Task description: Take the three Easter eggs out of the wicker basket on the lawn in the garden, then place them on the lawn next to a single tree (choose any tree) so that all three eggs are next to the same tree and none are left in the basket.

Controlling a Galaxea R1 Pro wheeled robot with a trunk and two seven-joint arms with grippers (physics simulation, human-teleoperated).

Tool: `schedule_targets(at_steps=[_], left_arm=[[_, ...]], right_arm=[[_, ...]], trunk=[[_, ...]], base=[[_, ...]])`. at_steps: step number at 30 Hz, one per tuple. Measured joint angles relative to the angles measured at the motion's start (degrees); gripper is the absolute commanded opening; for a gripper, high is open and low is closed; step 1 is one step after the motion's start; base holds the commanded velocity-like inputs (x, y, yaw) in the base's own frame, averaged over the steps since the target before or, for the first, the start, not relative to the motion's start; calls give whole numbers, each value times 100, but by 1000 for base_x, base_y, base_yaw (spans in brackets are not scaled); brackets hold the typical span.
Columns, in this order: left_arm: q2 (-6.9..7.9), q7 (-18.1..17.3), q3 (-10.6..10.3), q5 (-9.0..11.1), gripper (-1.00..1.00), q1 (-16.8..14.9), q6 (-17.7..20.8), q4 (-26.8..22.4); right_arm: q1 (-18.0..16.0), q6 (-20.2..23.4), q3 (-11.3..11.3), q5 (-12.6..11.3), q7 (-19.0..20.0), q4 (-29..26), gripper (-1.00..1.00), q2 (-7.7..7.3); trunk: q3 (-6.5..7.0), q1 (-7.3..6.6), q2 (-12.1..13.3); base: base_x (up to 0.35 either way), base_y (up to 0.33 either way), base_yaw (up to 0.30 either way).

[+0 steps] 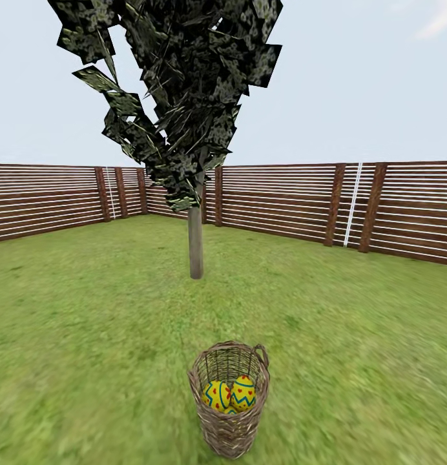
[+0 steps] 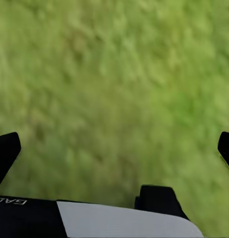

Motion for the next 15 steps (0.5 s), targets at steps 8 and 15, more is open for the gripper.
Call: schedule_targets(at_steps=[8, 15], left_arm=[[-32, -206, -24, -180, 100, 1, -138, 125], [-70, -134, 10, -126, 100, 1, -88, -69]], right_arm=[[-44, -71, -49, 49, -15, 39, 100, -8], [-37, -49, -58, 52, -34, 235, 100, -57]], trunk=[[0, 0, 0], [0, 0, 0]], base=[[0, 0, 0], [0, 0, 0]])
